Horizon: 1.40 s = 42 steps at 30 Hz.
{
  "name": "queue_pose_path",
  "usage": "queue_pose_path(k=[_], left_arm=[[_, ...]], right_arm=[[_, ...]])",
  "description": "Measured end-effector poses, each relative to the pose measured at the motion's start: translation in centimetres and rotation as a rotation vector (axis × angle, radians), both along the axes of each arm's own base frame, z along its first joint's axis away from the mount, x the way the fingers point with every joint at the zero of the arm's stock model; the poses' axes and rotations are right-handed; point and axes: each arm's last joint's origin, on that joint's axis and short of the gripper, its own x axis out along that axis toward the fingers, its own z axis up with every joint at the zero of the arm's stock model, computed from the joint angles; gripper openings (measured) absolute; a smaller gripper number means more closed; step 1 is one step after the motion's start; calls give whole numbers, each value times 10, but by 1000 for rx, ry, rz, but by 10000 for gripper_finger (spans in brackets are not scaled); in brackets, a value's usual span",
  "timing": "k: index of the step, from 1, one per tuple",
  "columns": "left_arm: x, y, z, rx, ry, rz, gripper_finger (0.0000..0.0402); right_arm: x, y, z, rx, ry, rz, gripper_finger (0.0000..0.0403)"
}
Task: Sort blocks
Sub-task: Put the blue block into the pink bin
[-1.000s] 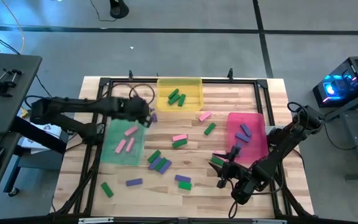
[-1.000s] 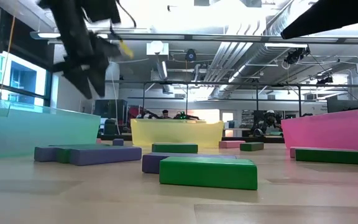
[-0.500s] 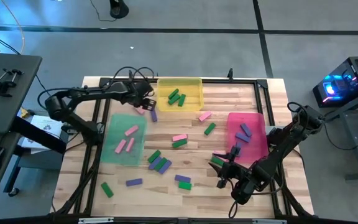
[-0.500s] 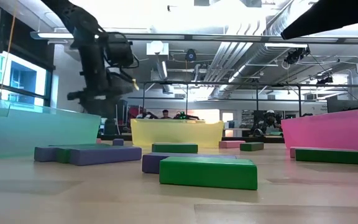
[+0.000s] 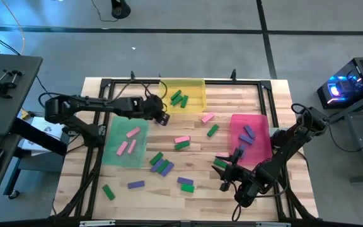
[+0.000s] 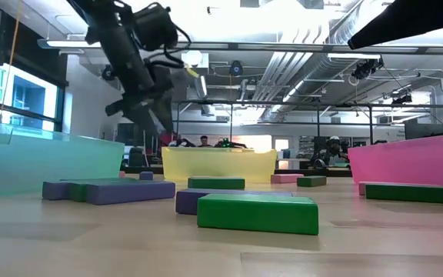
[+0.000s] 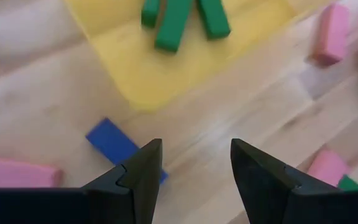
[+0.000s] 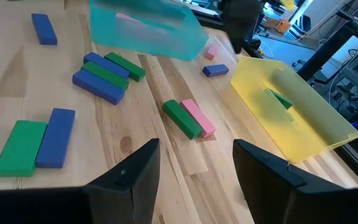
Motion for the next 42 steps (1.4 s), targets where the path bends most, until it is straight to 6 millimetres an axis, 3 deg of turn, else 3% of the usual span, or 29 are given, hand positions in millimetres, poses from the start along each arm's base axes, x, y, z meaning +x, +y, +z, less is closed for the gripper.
queue_pose_path(k=[14, 26, 30, 36, 39, 42], left_arm=[[-1, 28, -54, -185, 195, 106, 160], [3, 40, -70, -164, 210, 116, 160], [3, 36, -71, -165, 239, 89, 143], [0, 30, -67, -189, 301, 19, 66], [-4, 31, -54, -190, 357, 6, 66], [-1, 36, -21, -117, 315, 11, 66]], right_arm=[[0, 0, 0, -10, 5, 6, 188], [0, 0, 0, 5, 11, 10, 188], [0, 0, 0, 7, 13, 11, 188], [0, 0, 0, 7, 13, 11, 188], [0, 0, 0, 8, 13, 11, 188], [0, 0, 0, 8, 13, 11, 188]])
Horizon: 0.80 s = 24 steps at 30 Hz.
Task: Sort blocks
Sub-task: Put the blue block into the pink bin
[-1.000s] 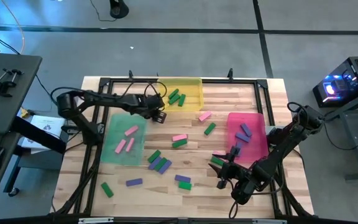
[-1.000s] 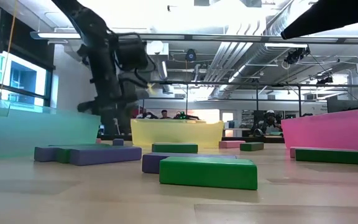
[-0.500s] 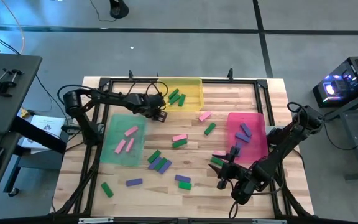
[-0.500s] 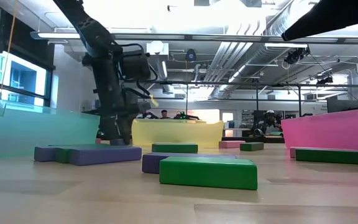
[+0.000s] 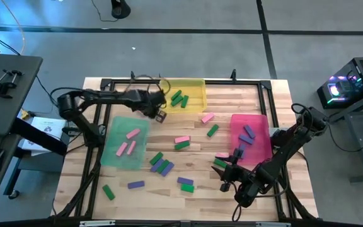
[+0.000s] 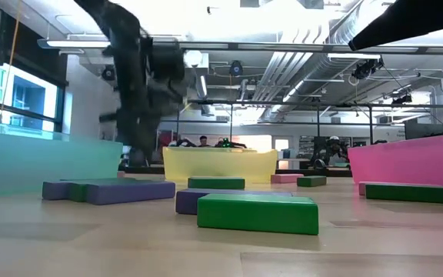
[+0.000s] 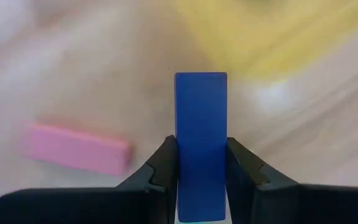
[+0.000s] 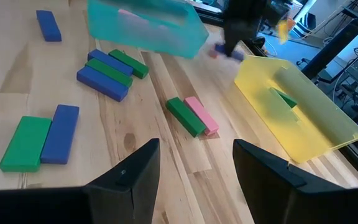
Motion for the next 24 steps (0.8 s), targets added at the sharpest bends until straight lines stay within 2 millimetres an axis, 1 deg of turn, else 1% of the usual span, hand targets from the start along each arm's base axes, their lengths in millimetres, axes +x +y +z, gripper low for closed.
queue_pose_path(k=[3, 6, 8, 12, 14, 17, 19, 21, 24], left_arm=[[-2, -1, 32, 65, -14, -9, 66], [1, -11, 69, 145, -115, -72, 66], [2, -22, 88, 189, -183, -140, 66], [8, -55, 110, 250, -325, -299, 66], [14, -74, 113, 284, -385, -413, 66], [28, -105, 103, 338, -459, -597, 66], [38, -126, 95, 383, -544, -702, 66], [48, -144, 86, 434, -642, -783, 66], [62, -168, 69, 493, -740, -877, 66]], right_arm=[[0, 0, 1, 9, -30, -23, 188], [-1, -3, 1, 4, -88, -76, 188], [-1, -6, -2, 7, -62, -73, 188], [-4, -10, -20, 60, 52, -12, 188], [-5, -10, -30, 86, 72, 38, 188], [-2, -7, -40, 125, 37, 169, 188], [3, -7, -42, 148, -40, 273, 188], [8, -11, -39, 153, -152, 356, 188], [11, -23, -30, 107, -336, 395, 188]])
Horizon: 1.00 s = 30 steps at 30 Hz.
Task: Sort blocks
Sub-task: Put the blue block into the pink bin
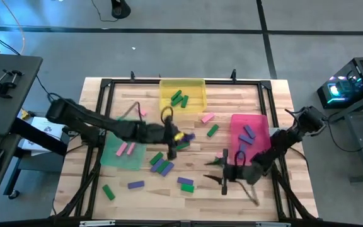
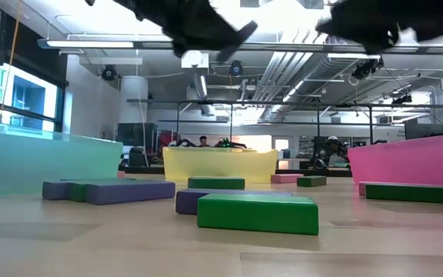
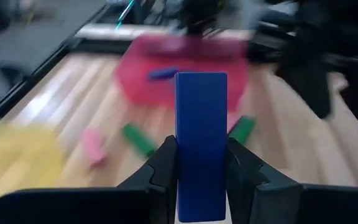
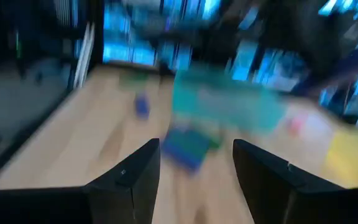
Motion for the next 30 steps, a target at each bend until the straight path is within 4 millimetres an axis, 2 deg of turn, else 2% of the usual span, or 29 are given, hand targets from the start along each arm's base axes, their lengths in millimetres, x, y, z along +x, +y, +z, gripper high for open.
queue_pose_path(k=[5, 9, 16, 25, 28, 30], left_arm=[[22, -30, -19, 31, -158, -92, 66], [34, -45, -35, 64, -247, -134, 66], [42, -54, -49, 49, -314, -142, 66], [41, -55, -47, 61, -330, -147, 67], [41, -55, -47, 62, -329, -149, 69], [41, -56, -47, 65, -330, -141, 69]], right_arm=[[0, -18, 22, 5, -263, -48, 188], [4, -28, 35, 33, -363, -97, 188], [14, -33, 34, 96, -336, -91, 188], [21, -40, 23, 185, -259, -100, 187], [22, -39, 23, 194, -250, -36, 173], [22, -38, 23, 207, -251, 0, 148]])
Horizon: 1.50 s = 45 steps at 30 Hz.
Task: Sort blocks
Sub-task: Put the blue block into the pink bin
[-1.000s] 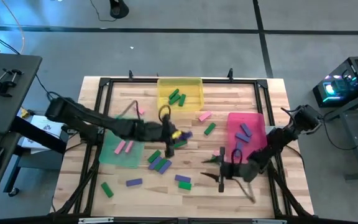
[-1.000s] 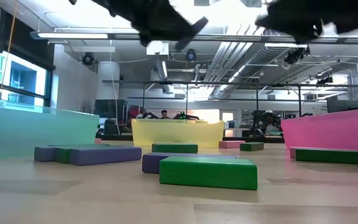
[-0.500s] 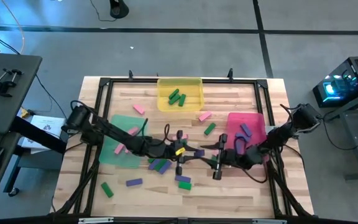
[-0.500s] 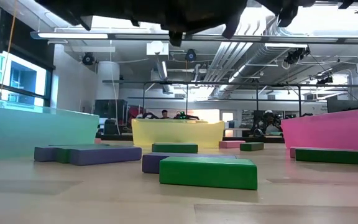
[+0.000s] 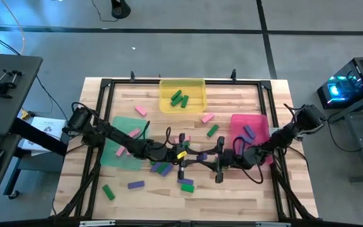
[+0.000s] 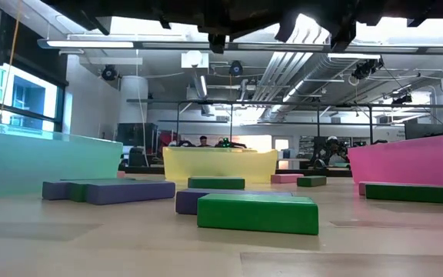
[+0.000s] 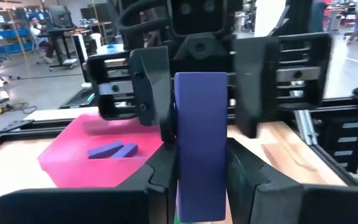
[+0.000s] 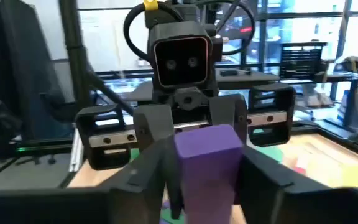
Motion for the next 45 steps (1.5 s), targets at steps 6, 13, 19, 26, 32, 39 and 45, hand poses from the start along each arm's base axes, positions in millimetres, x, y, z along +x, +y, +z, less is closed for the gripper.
queue_pose_path(k=[6, 13, 19, 26, 32, 39, 45], left_arm=[[0, 0, -1, -6, 7, -14, 90], [-1, 4, -12, 0, 122, 56, 155], [-4, 5, -24, -58, 237, 88, 173], [-6, 5, -29, -95, 289, 99, 174], [-7, 5, -30, -91, 301, 97, 174], [-7, 5, -32, -91, 321, 100, 174], [-8, 5, -33, -88, 334, 102, 174]], right_arm=[[-3, -1, 3, -48, 37, 2, 75], [-32, -16, 17, 19, 258, -174, 75], [-73, -49, 9, 251, 507, -375, 75], [-108, -75, -11, 510, 741, -652, 75], [-109, -76, -12, 497, 746, -674, 75], [-104, -73, 13, 377, 785, -631, 75], [-114, -77, 15, 449, 890, -707, 75]])
